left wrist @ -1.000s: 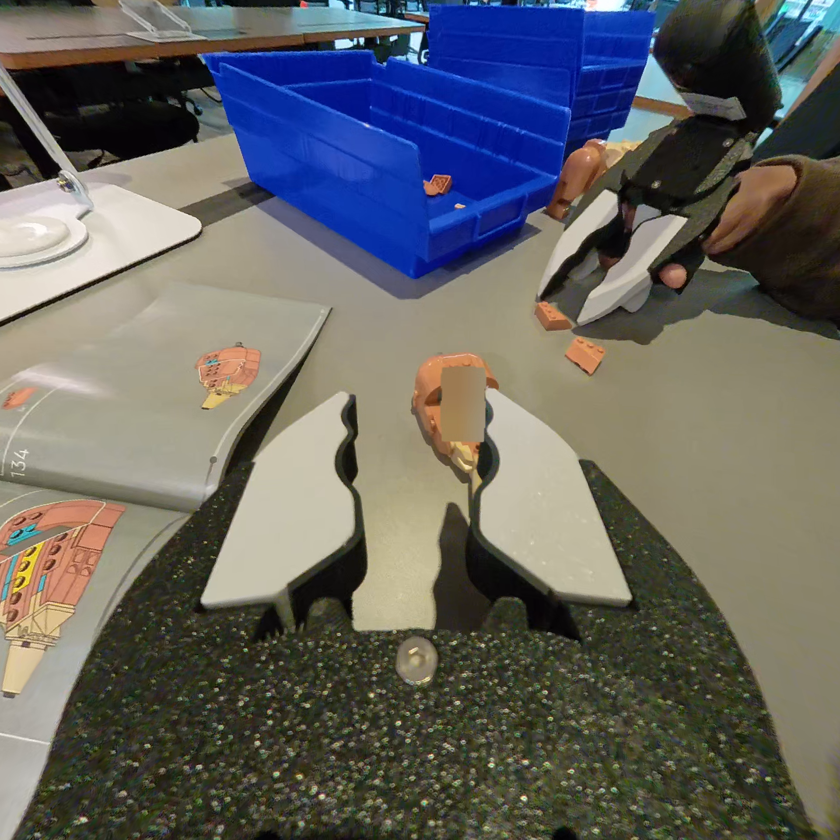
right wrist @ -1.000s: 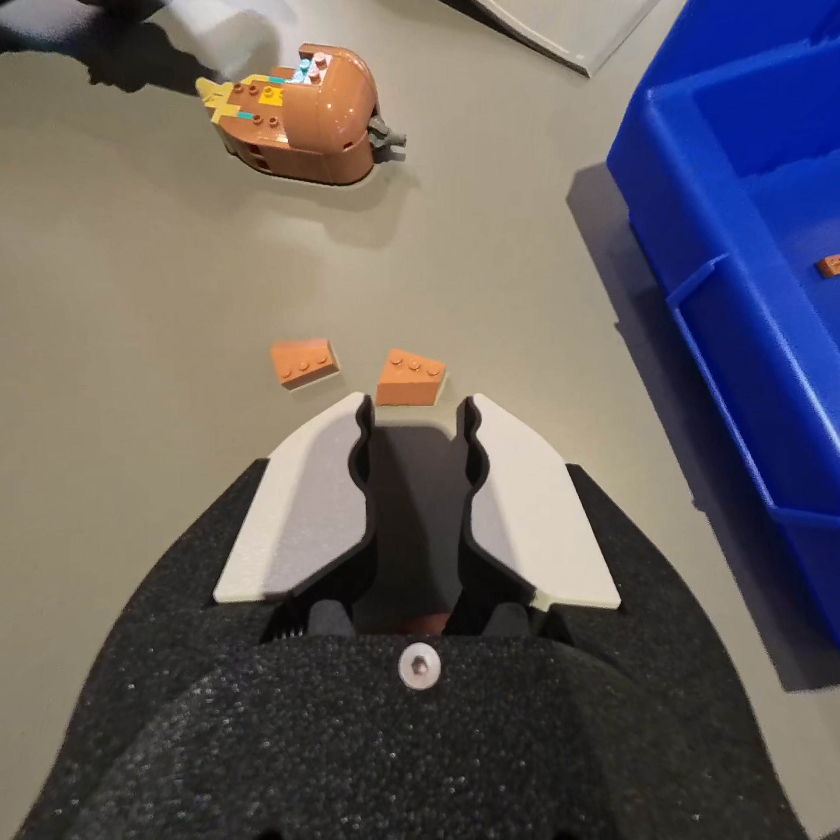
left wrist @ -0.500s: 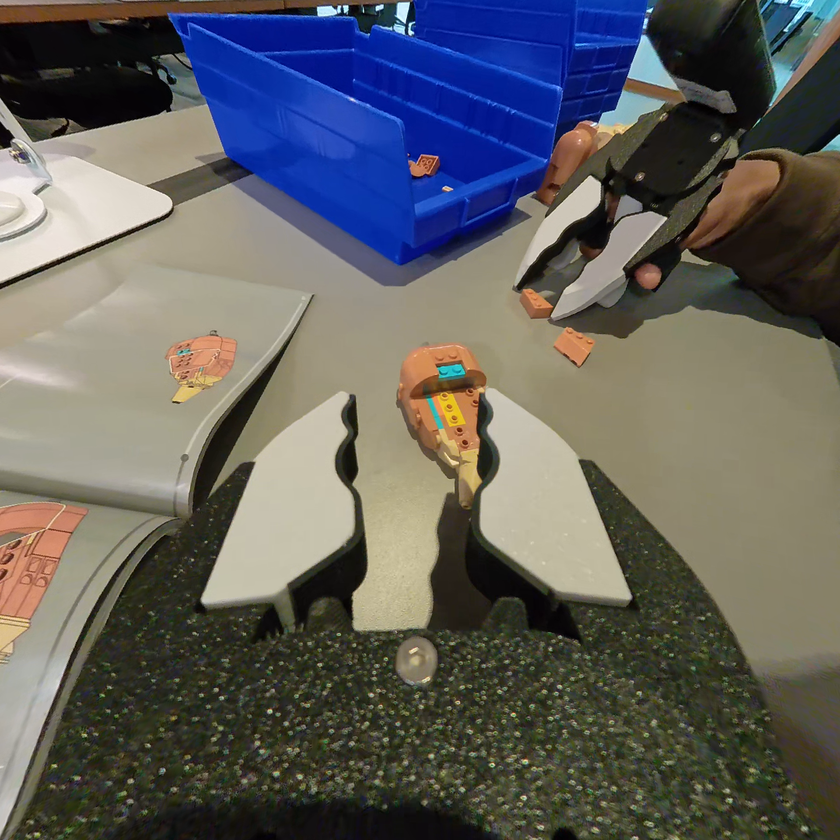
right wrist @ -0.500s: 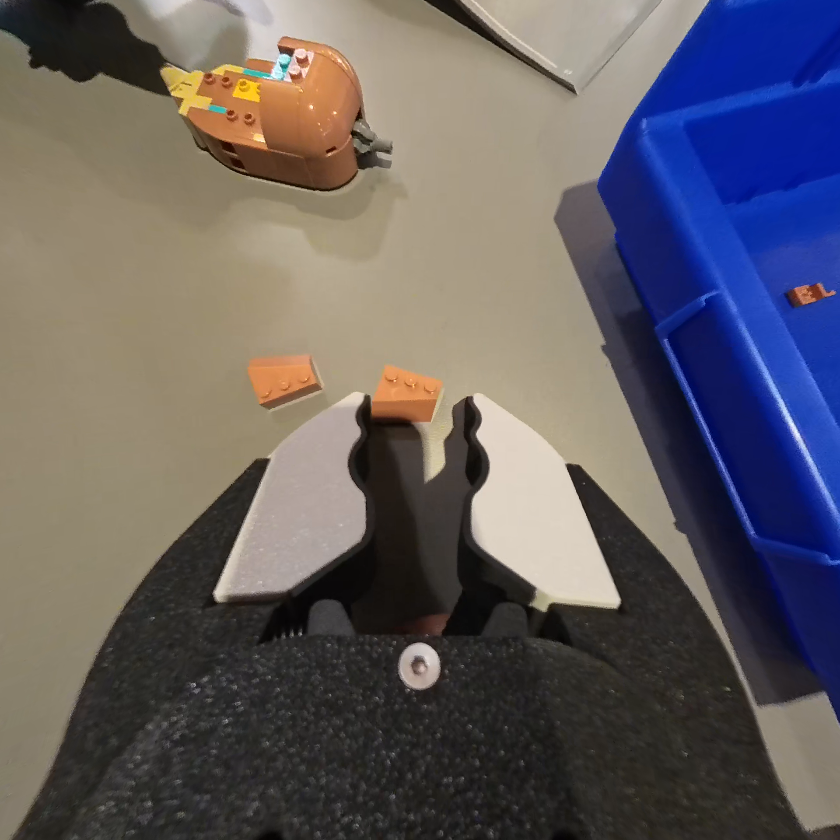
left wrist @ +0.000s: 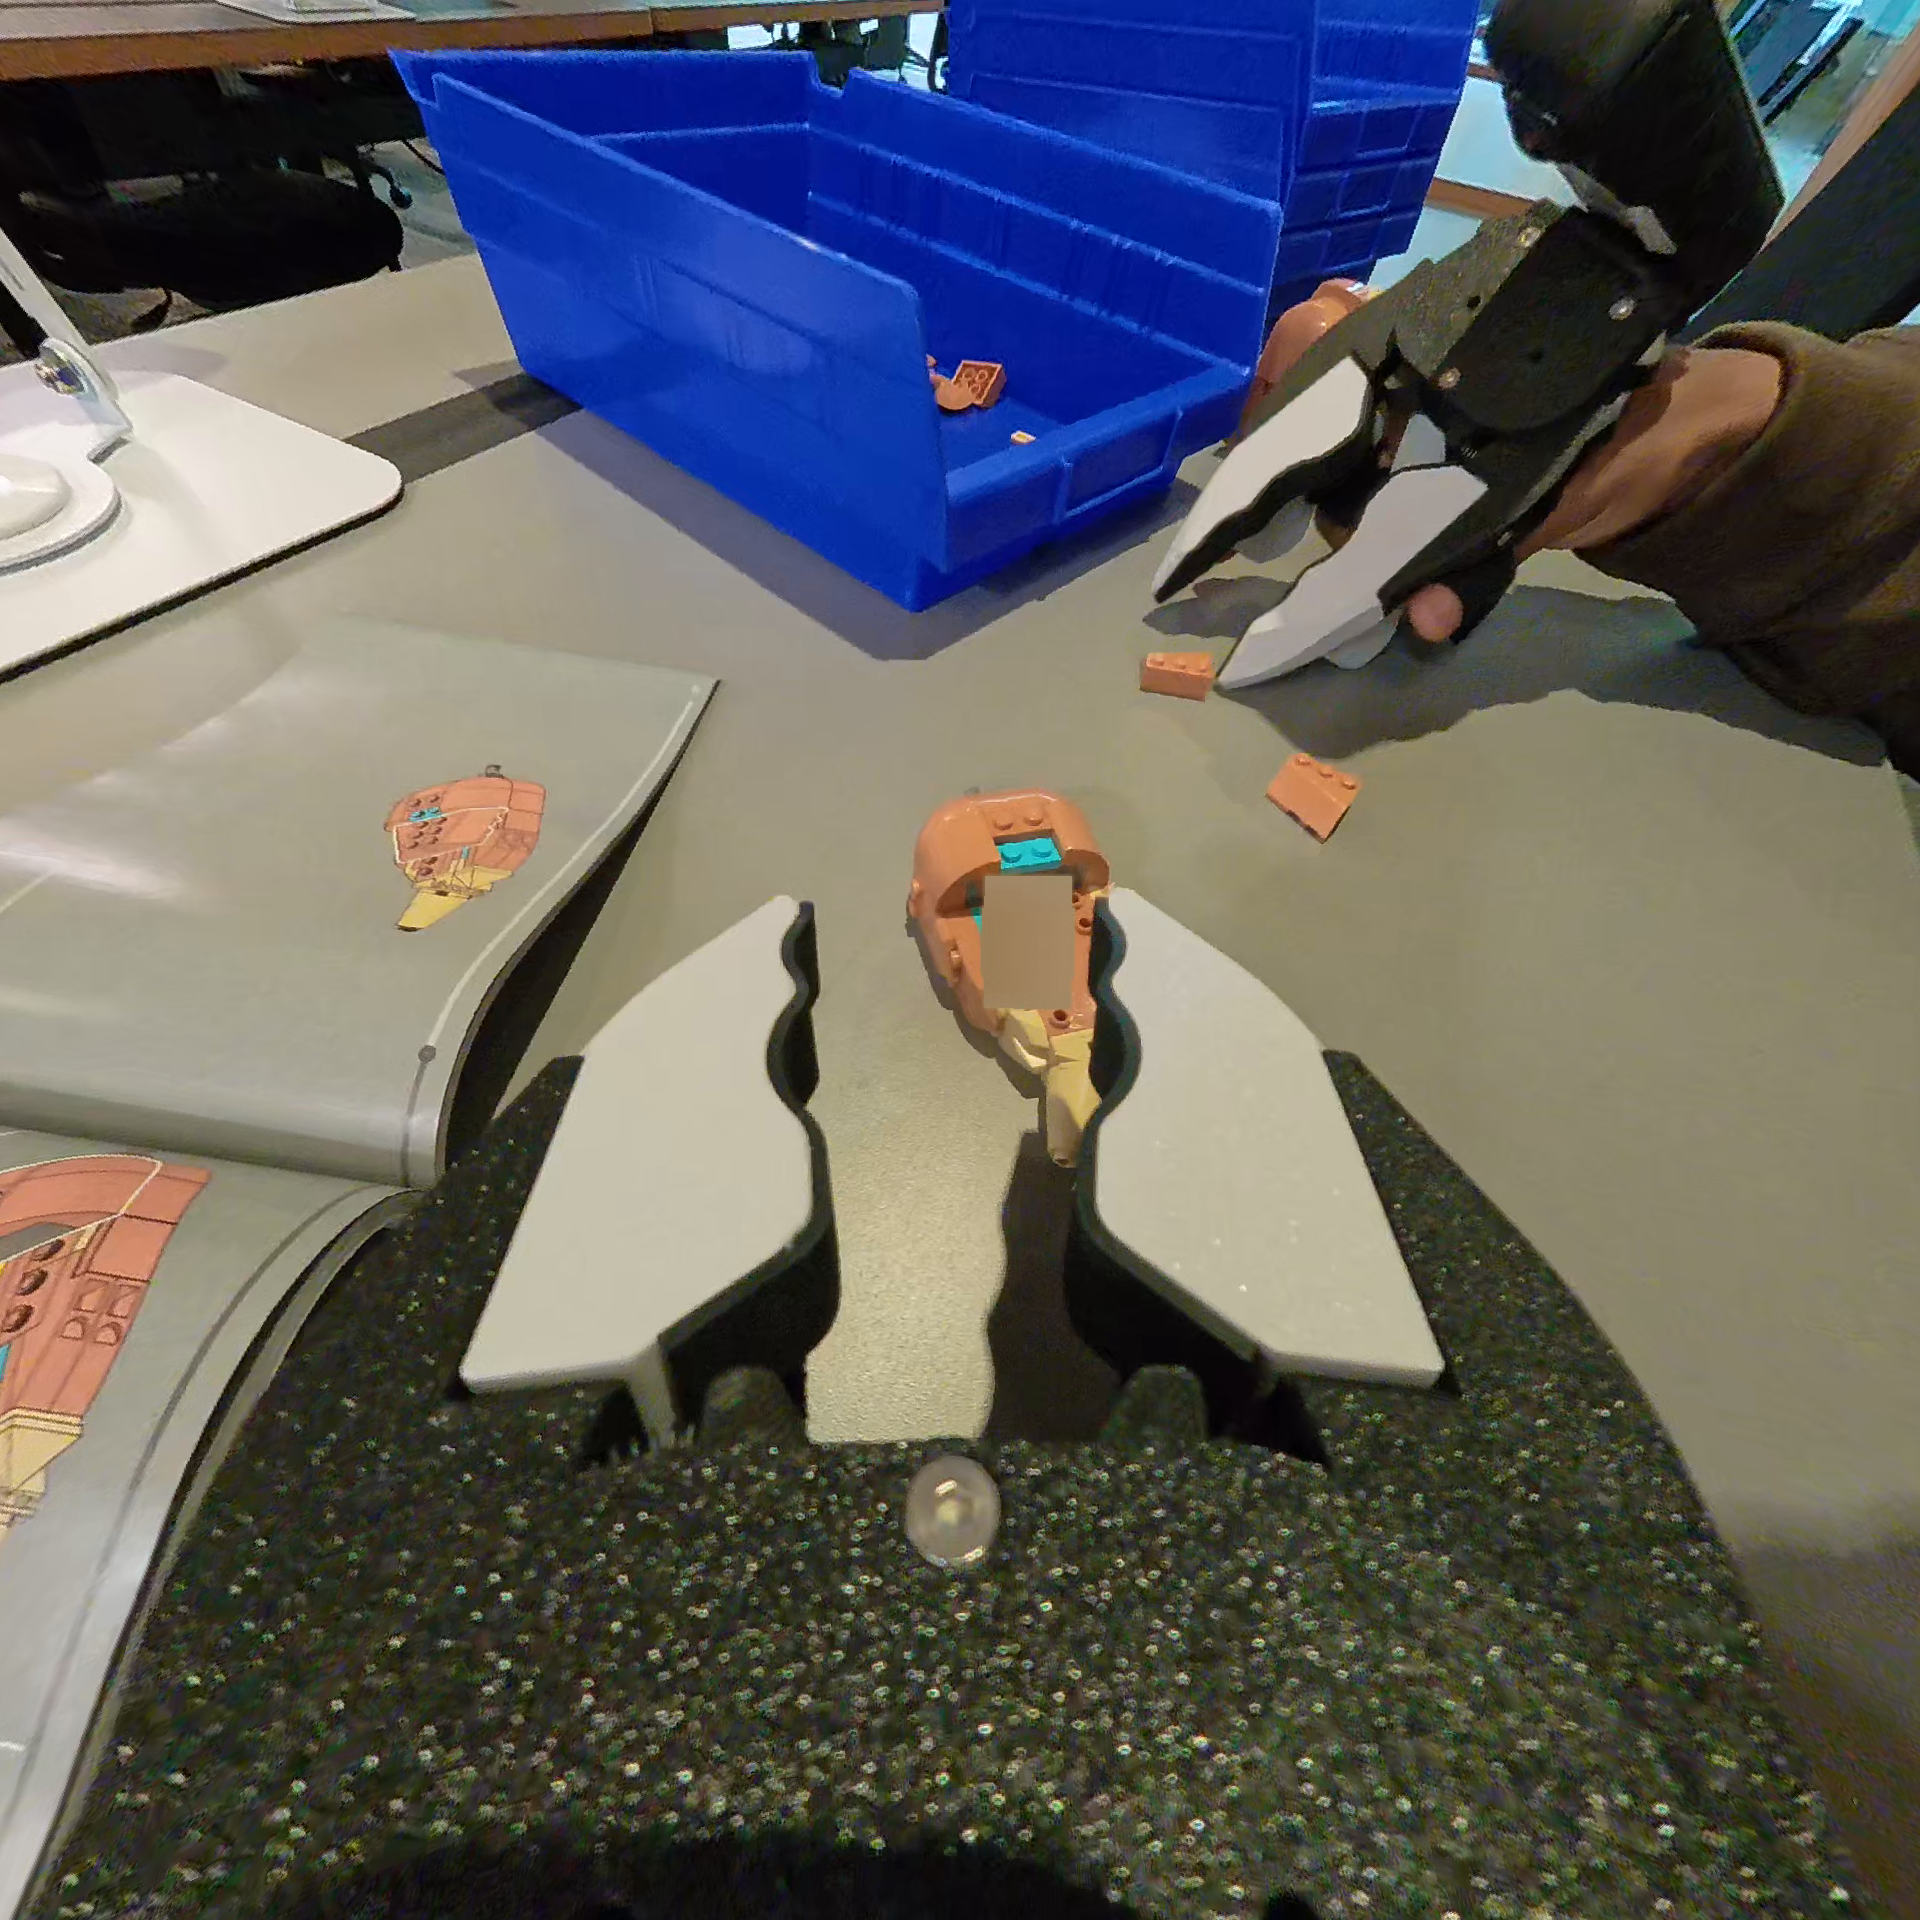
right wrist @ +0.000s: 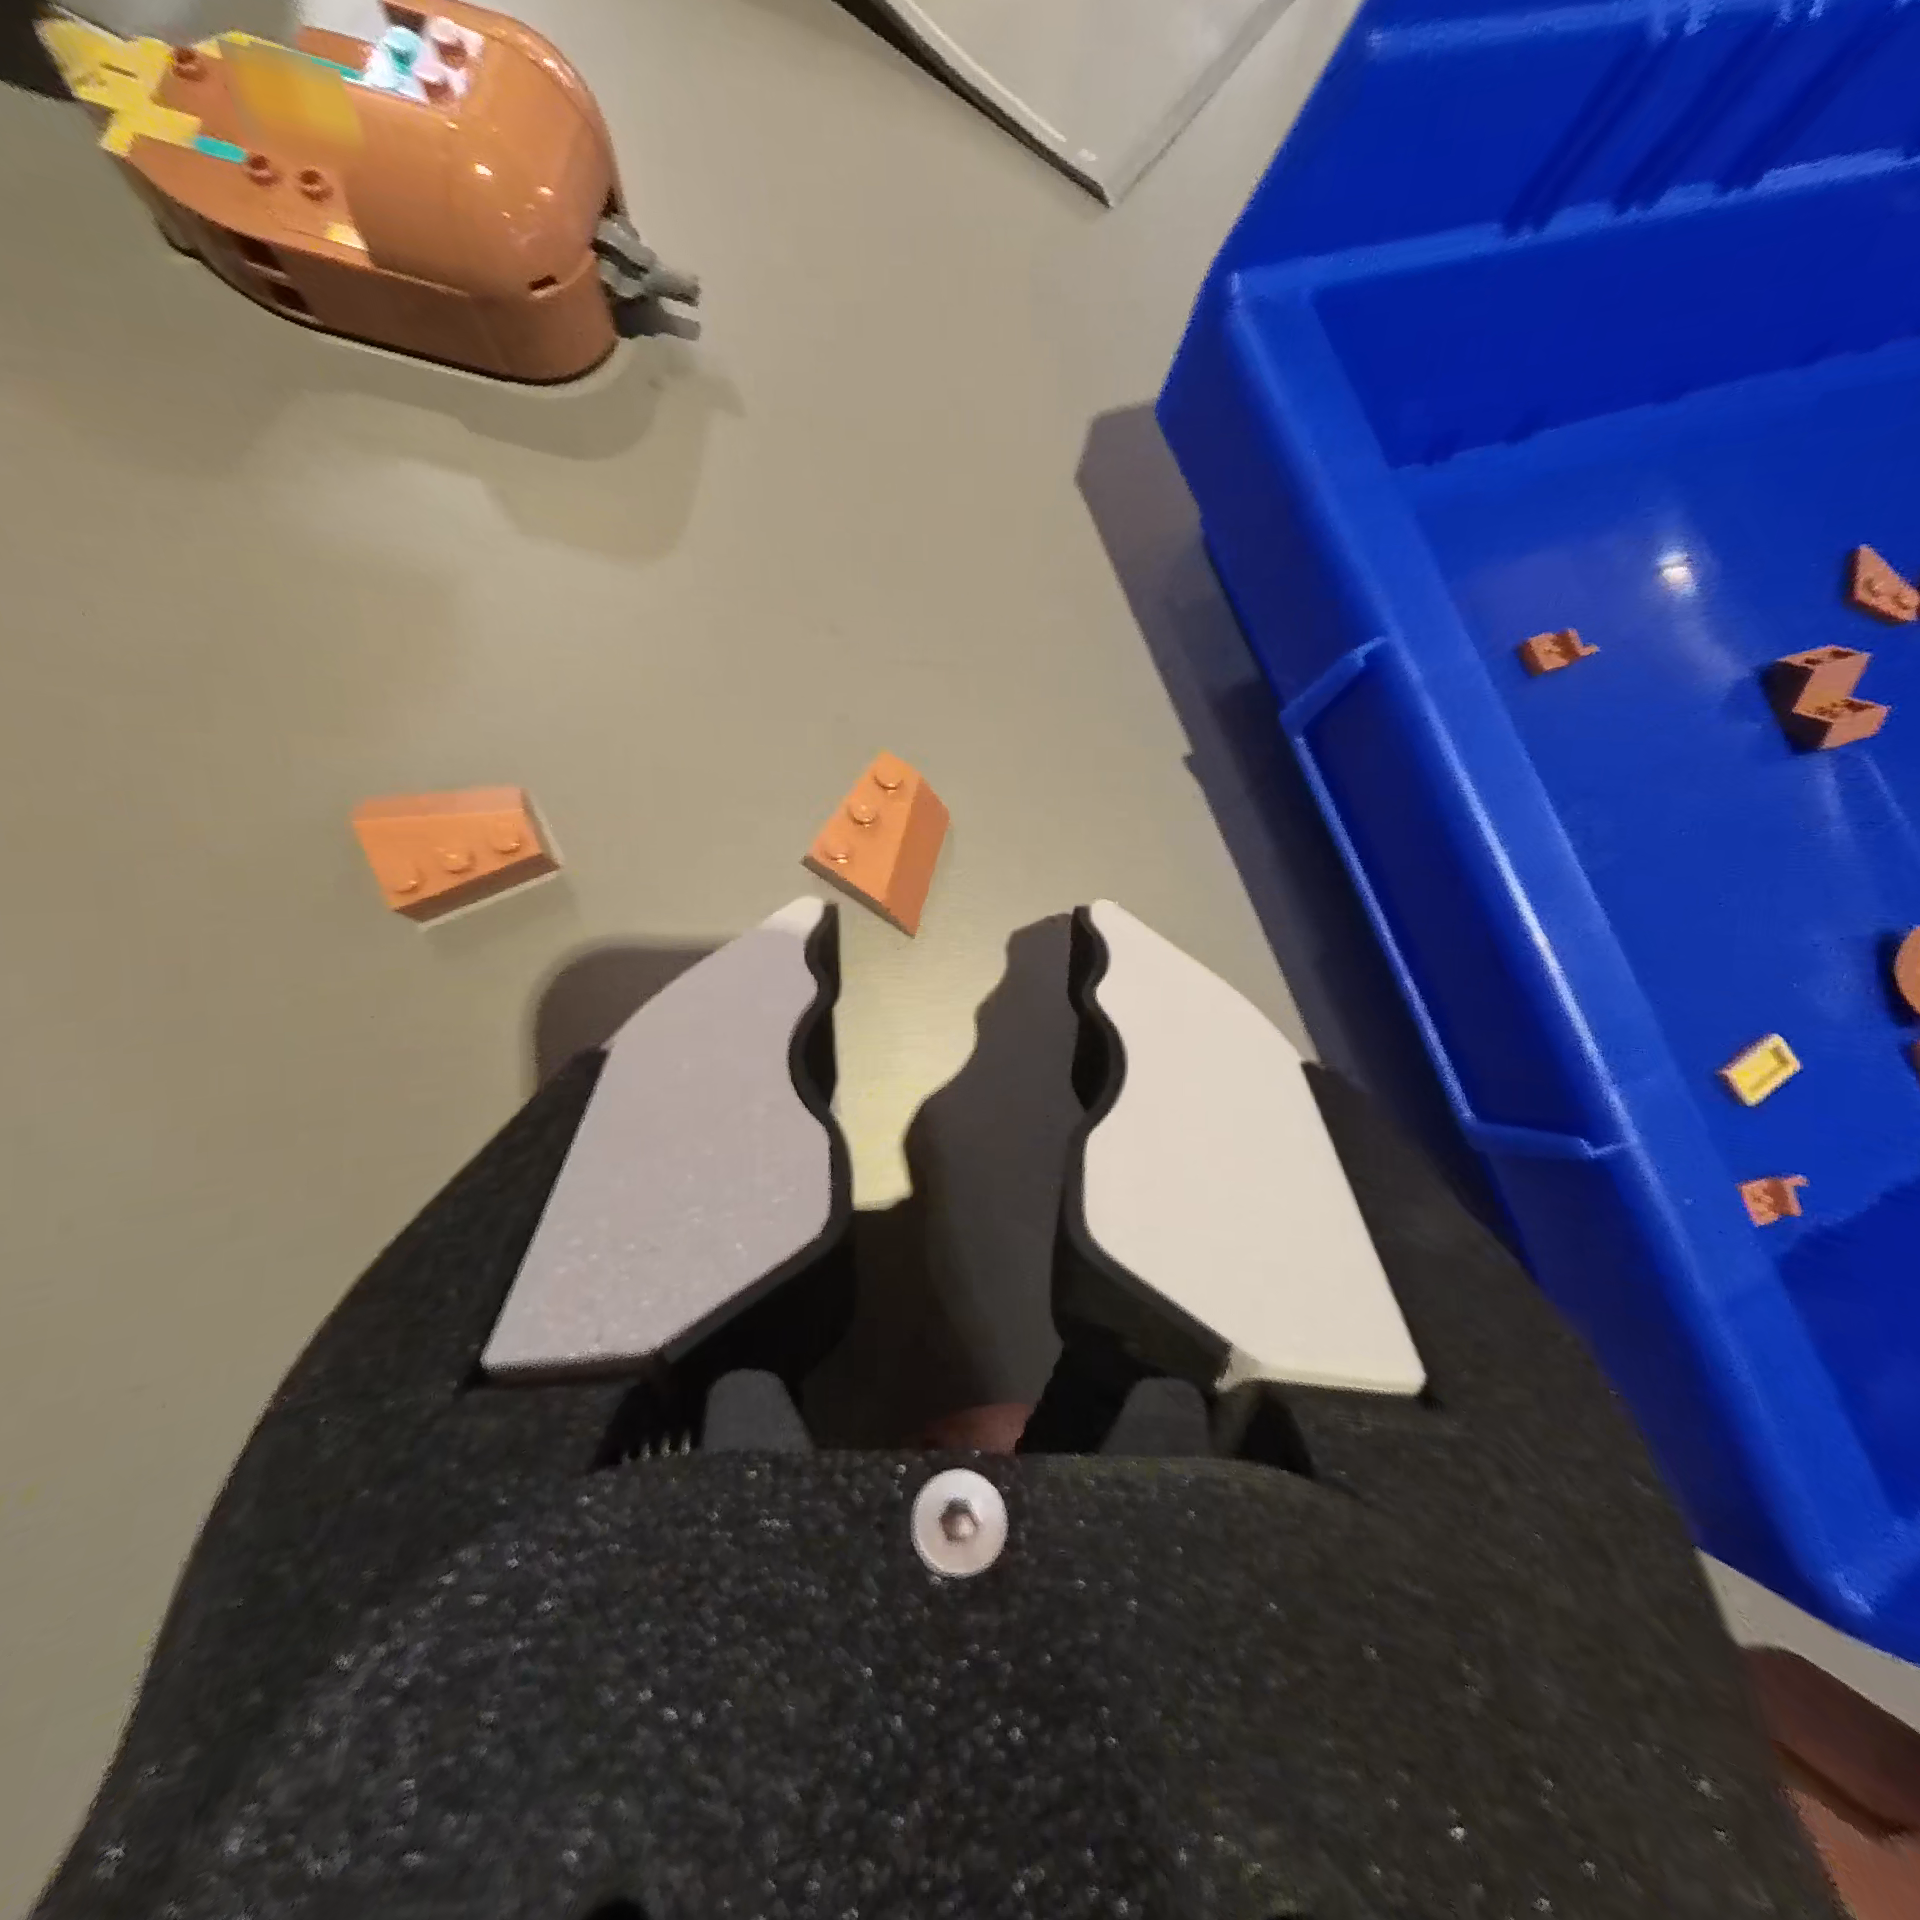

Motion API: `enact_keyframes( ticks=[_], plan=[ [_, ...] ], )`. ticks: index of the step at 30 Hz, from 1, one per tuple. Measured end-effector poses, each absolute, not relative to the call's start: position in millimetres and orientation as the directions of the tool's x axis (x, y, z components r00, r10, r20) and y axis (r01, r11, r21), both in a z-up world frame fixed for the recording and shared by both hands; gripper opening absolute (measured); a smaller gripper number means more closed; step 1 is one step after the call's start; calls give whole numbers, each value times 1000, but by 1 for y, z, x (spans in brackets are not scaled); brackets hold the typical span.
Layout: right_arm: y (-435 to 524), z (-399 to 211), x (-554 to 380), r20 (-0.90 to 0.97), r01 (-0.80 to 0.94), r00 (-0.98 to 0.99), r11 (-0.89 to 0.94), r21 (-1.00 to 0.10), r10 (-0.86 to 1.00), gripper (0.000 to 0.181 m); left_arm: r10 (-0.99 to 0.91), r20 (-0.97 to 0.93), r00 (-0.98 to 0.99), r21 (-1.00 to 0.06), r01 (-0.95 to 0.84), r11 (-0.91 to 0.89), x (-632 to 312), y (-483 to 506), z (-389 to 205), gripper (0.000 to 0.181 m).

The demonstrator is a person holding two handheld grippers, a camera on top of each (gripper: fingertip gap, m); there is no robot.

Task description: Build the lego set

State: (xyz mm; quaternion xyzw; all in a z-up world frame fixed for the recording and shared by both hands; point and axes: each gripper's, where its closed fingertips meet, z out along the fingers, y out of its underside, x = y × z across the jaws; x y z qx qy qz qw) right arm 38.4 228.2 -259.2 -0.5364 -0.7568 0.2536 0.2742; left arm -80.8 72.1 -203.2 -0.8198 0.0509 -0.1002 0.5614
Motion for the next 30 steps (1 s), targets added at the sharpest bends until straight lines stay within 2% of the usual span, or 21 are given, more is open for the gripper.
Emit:
enact_keyframes(
  ticks=[3,14,22,30],
  plan=[
    [219,-258,38,101,663,-299,283,-694,949,42,-195,108,975,-932,31,-361,-81,72,-202,51],
    [248,-257,21,272,686,-255,372,-625,928,39,-200,110,974,-932,31,-361,-79,72,-202,50],
    [236,-251,28,101,682,-254,253,-687,962,39,-205,117,972,-935,38,-353,-78,71,-199,50],
    [229,-258,23,99,714,-301,293,-636,948,35,-212,110,971,-935,29,-354,-75,72,-199,50]
  ],
)
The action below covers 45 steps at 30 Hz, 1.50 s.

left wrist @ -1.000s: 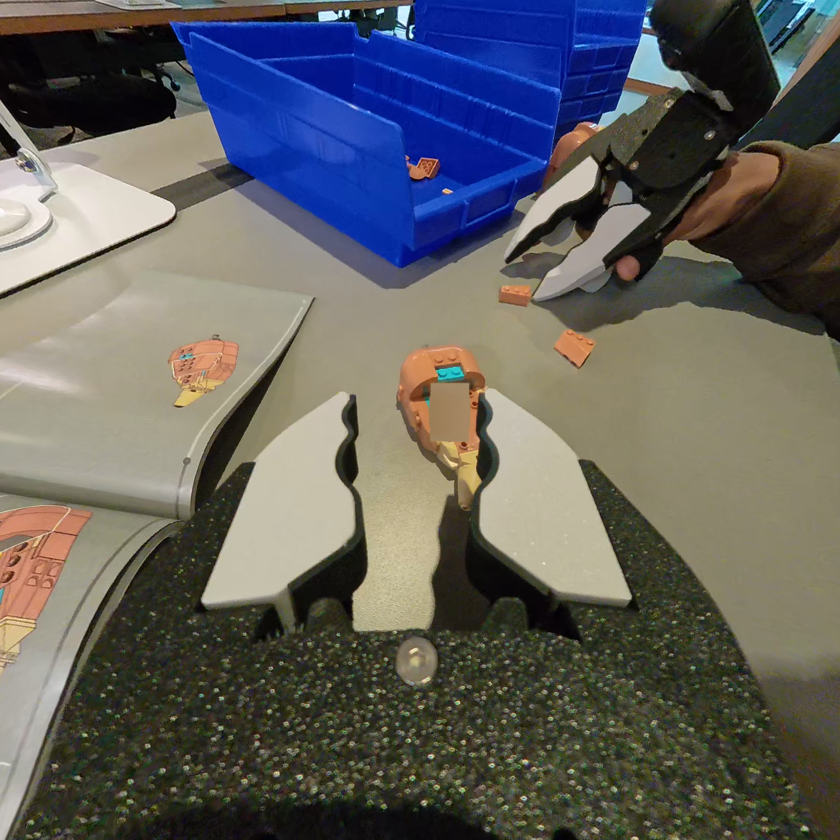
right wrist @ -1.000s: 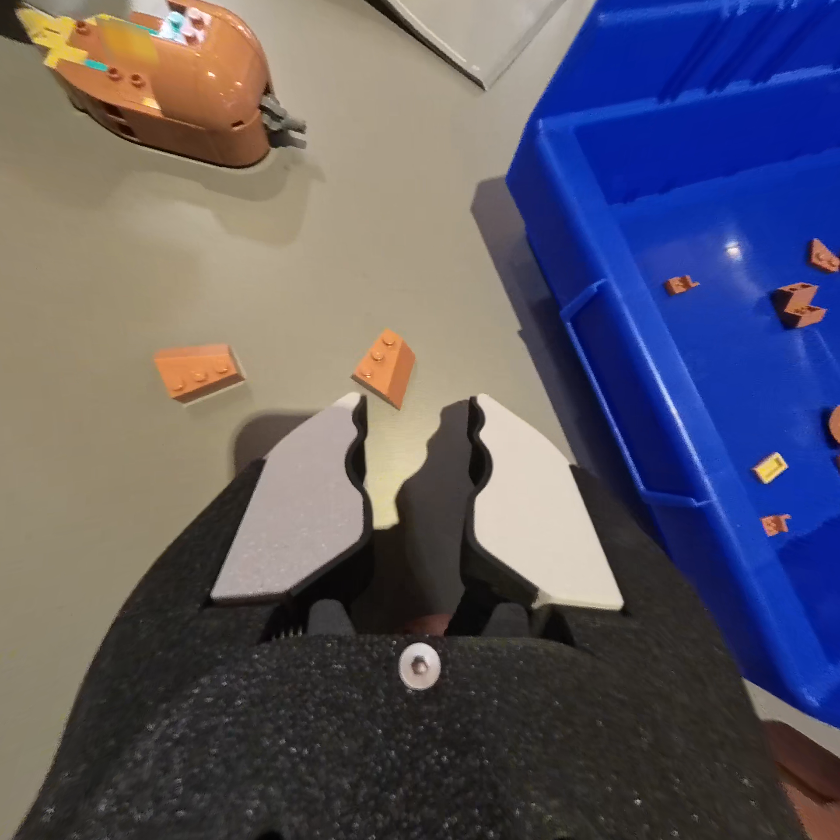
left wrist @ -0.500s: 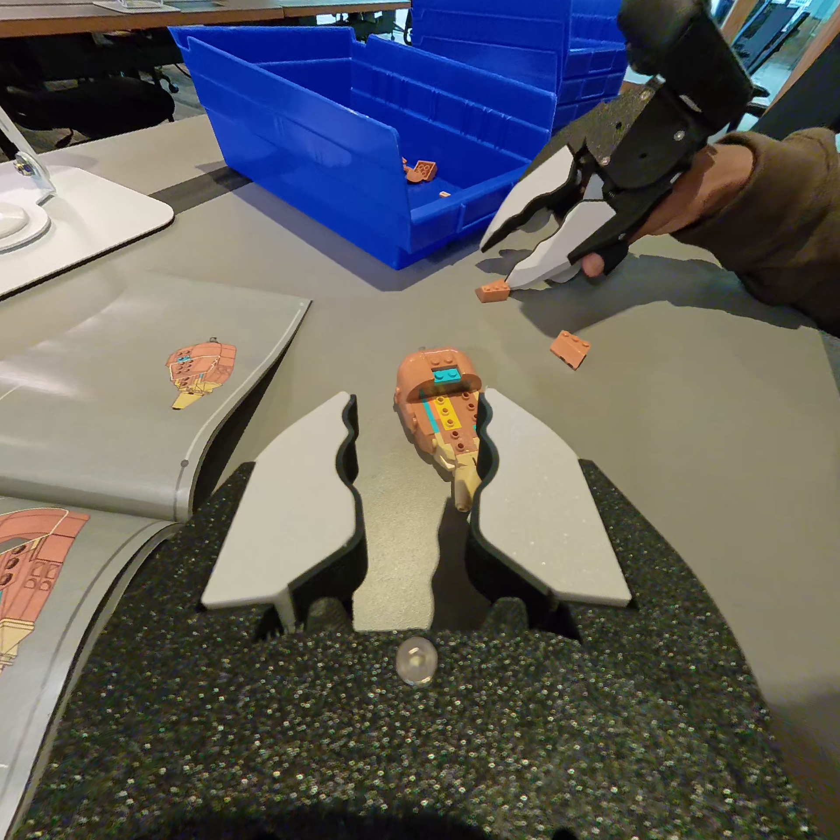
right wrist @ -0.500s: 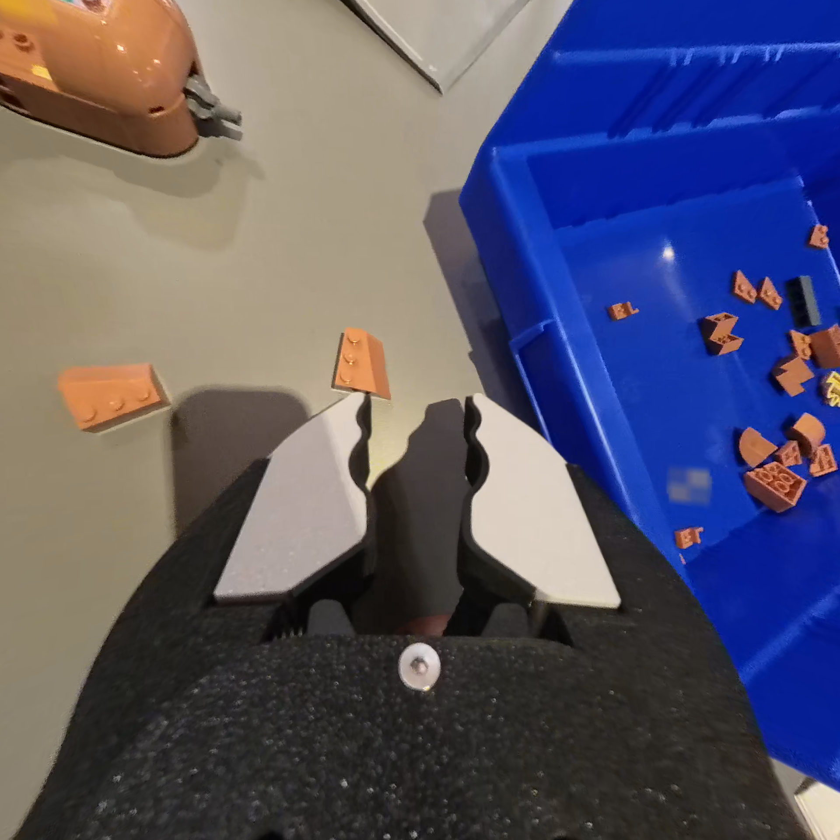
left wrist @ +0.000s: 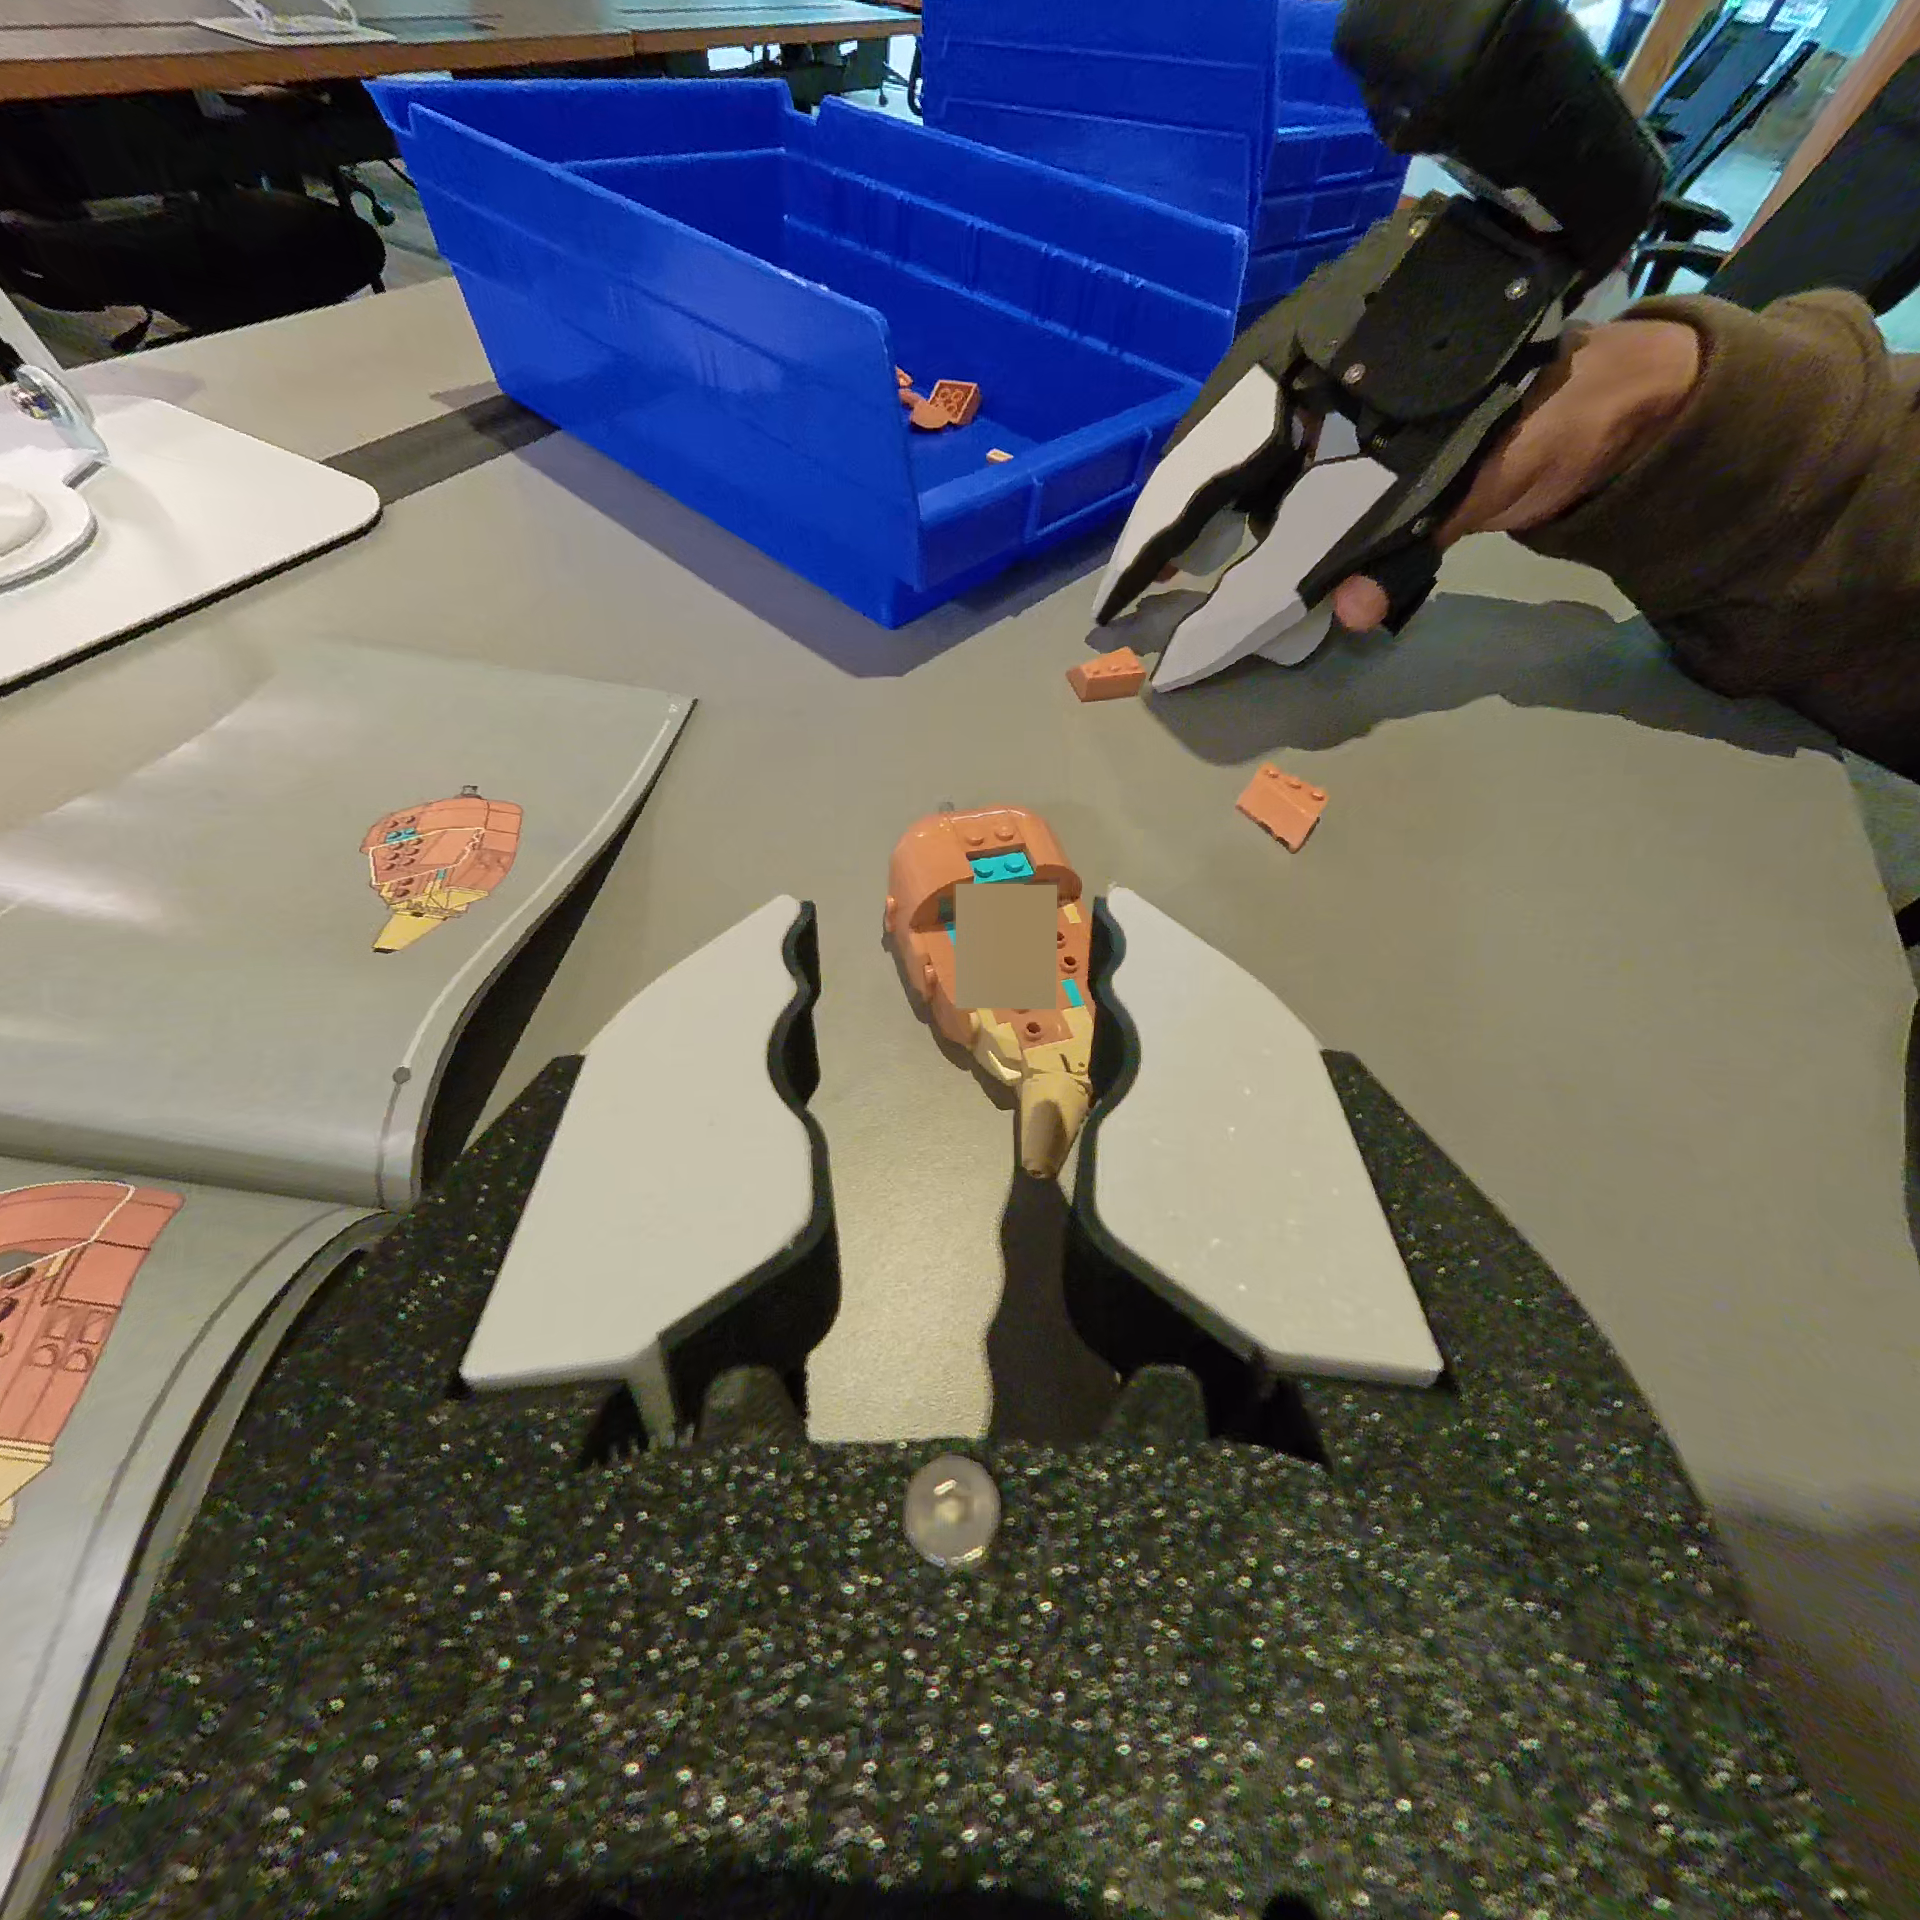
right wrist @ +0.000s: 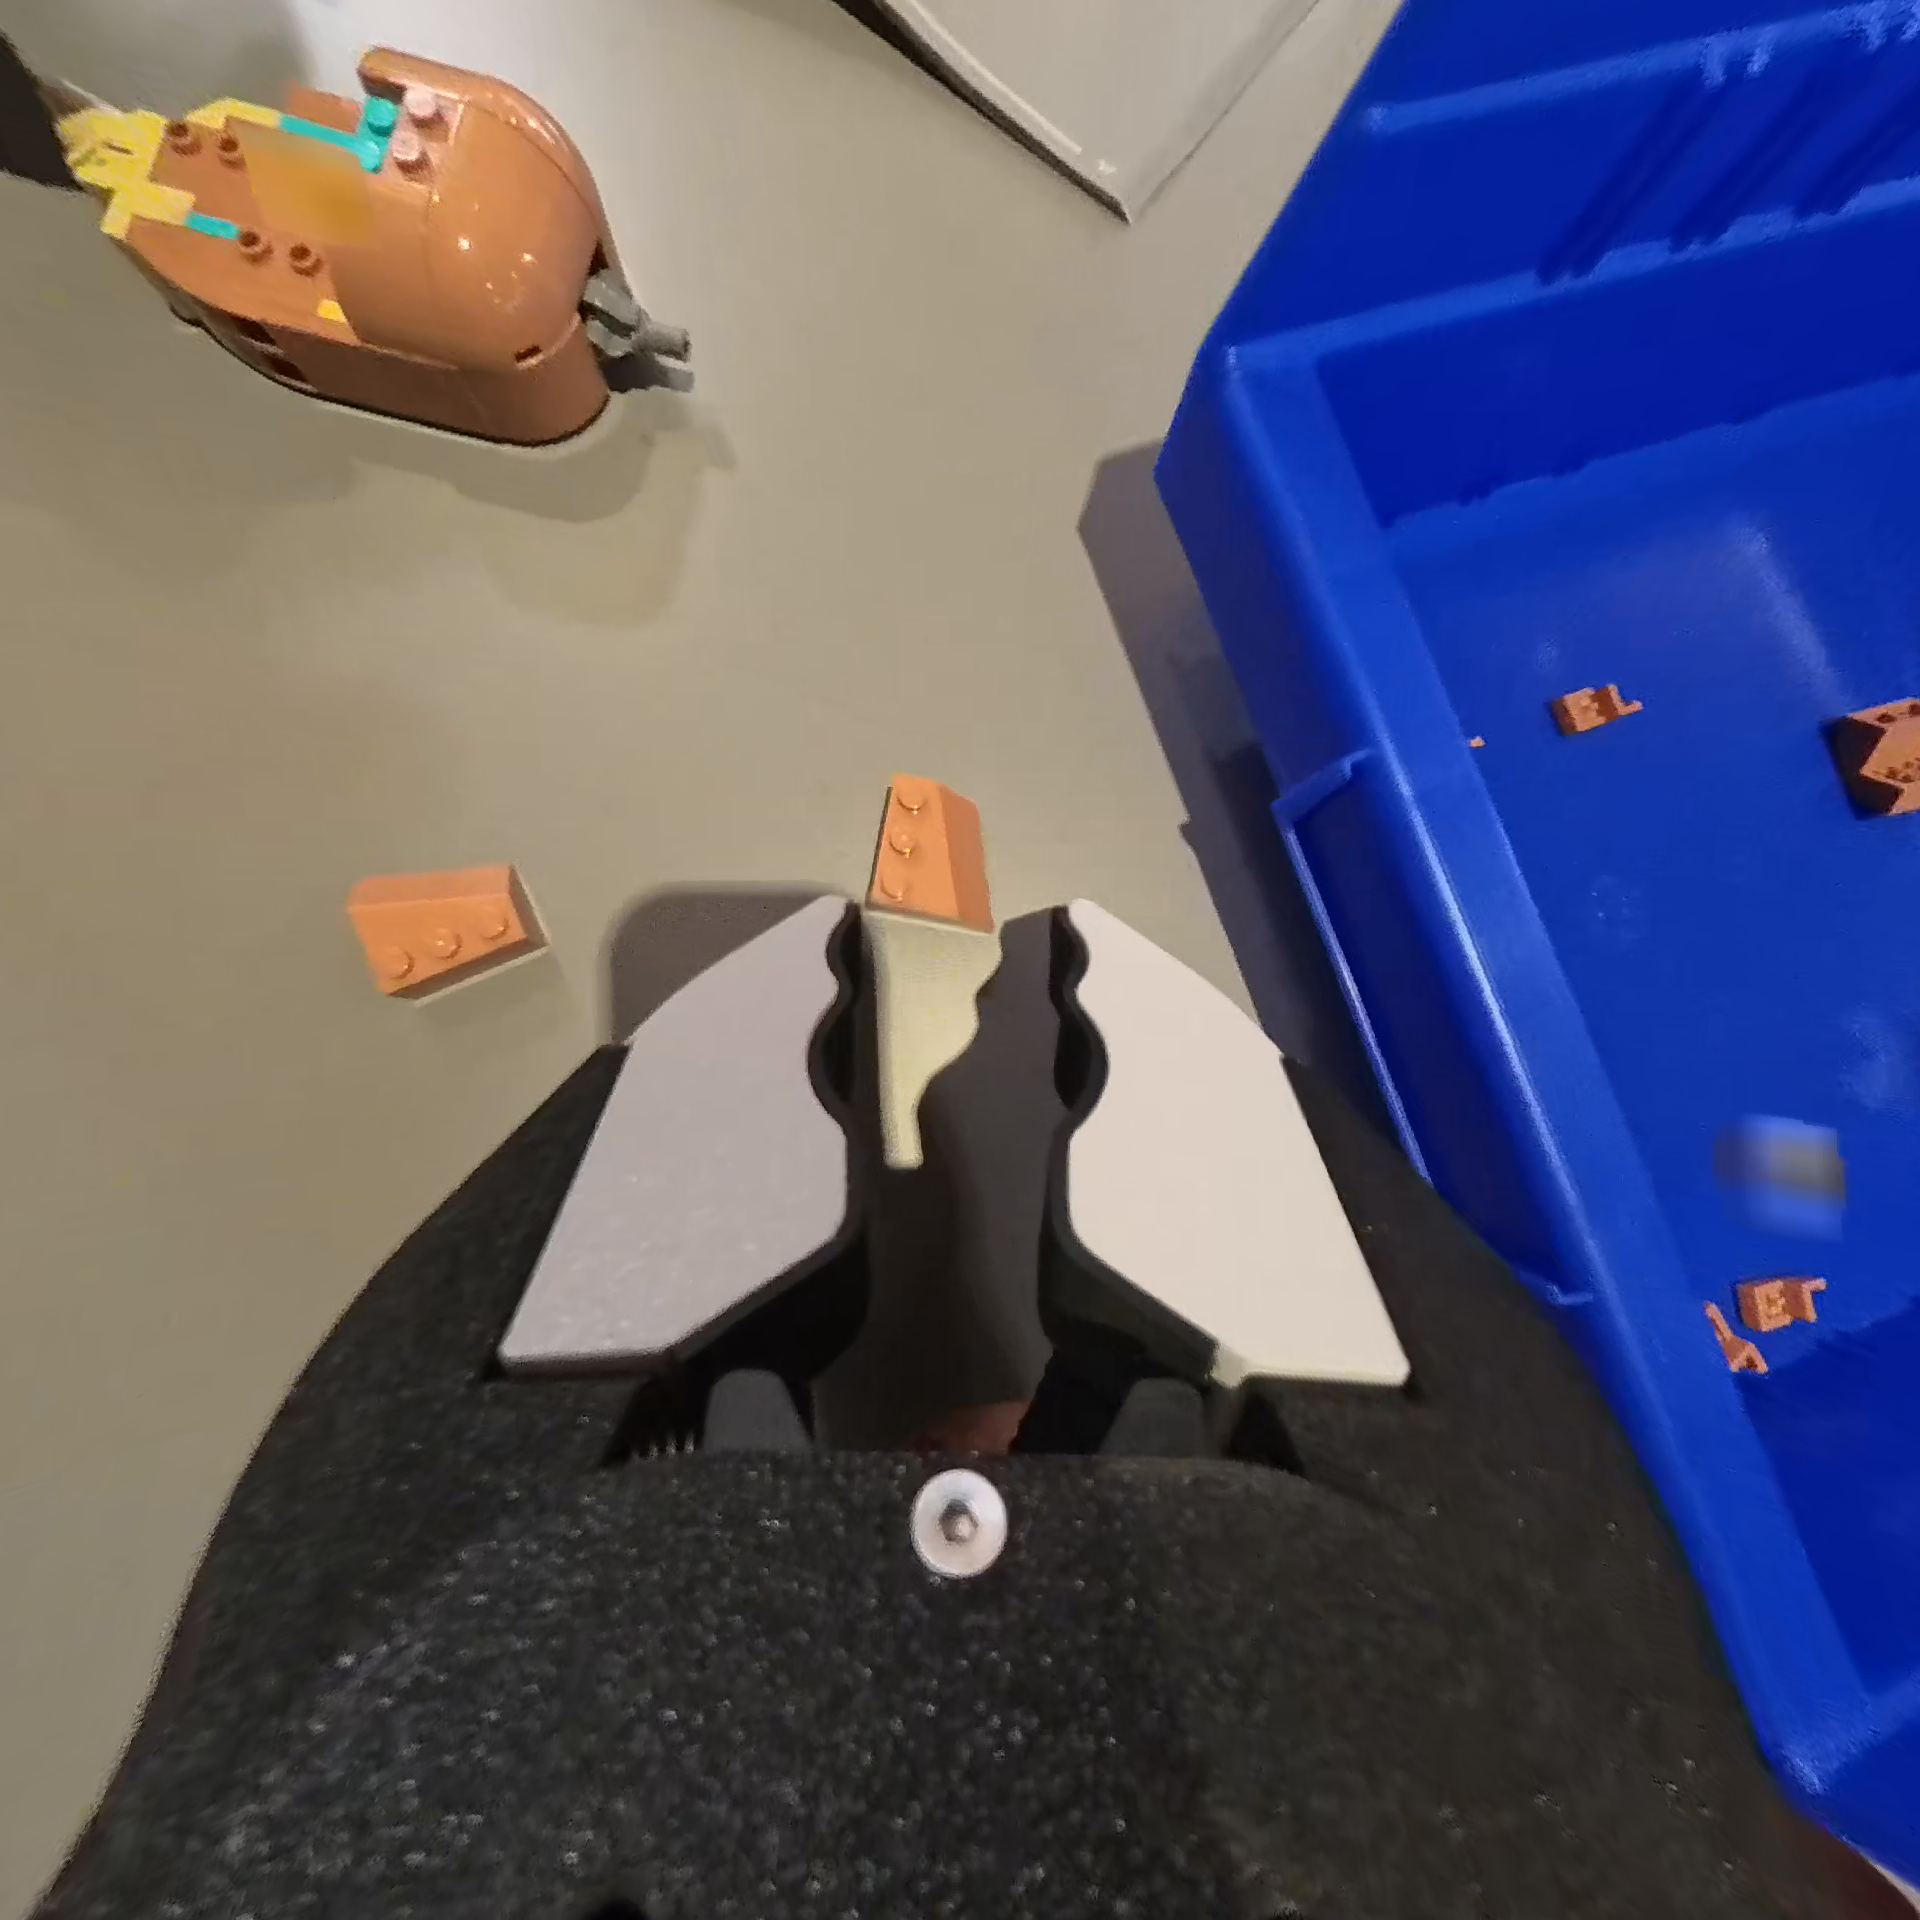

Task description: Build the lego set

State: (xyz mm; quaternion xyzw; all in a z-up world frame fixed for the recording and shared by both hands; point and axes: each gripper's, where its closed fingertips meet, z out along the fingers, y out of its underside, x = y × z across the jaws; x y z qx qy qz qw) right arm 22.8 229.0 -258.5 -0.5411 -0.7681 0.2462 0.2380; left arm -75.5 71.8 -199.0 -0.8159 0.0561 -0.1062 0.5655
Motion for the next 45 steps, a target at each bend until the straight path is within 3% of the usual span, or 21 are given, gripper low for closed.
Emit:
enact_keyframes(
  ticks=[6,13,25,32,38,45],
  plan=[
    [221,-260,20,93,700,-395,365,-613,914,19,-211,107,972,-934,25,-356,-75,72,-199,50],
    [218,-260,14,117,641,-525,482,-597,843,18,-214,104,971,-935,22,-354,-74,72,-198,50],
    [167,-260,2,133,393,-828,733,-555,544,18,-236,99,967,-929,4,-371,-70,71,-201,50],
    [125,-256,4,59,245,-935,755,-609,351,18,-242,98,965,-928,1,-372,-70,71,-202,50],
    [119,-248,7,40,257,-928,716,-649,370,24,-252,105,962,-926,2,-376,-68,70,-203,50],
    [117,-261,7,28,313,-911,735,-601,410,32,-299,84,951,-917,-43,-395,-58,70,-208,50]
  ],
)
